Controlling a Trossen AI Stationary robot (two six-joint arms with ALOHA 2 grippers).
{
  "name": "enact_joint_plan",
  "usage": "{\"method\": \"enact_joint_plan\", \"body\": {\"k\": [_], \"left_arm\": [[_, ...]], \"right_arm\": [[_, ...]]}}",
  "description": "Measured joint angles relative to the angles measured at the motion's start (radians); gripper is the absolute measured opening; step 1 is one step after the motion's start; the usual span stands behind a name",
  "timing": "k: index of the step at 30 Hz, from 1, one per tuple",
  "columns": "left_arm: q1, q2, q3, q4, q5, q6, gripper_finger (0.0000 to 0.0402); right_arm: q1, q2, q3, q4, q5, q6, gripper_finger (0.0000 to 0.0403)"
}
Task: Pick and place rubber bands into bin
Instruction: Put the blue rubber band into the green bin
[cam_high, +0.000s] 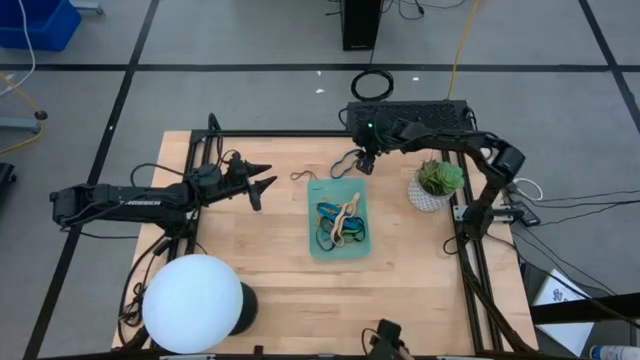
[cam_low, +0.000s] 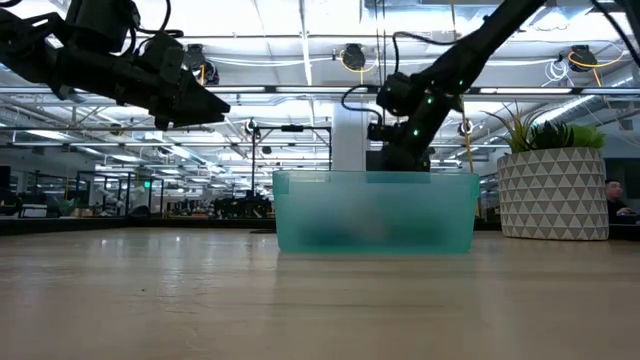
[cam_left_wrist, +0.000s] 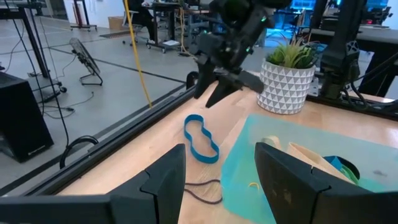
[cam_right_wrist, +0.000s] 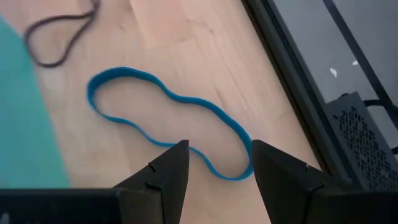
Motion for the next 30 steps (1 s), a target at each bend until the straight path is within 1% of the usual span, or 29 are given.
{"method": "enact_joint_plan", "body": {"k": [9,16,24,30], "left_arm": [[0.000,0.000,0.000,-0.003,-0.002,0.003,0.0200],[0.000,0.000,0.000,-0.003,-0.002,0.003,0.0200],[0.000,0.000,0.000,-0.003,-0.002,0.004,0.0200],[0.000,0.000,0.000,-0.003,-0.003,0.005,0.0200]], "right_arm": [[-0.032,0.088,0.000,0.040,0.002,0.000,0.0166],[-0.058,0.116,0.000,0.073,0.004,0.000,0.0166],[-0.075,0.168,0.000,0.059,0.000,-0.003,0.0166],[-0.078,0.184,0.003,0.055,-0.003,-0.001,0.0162]]}}
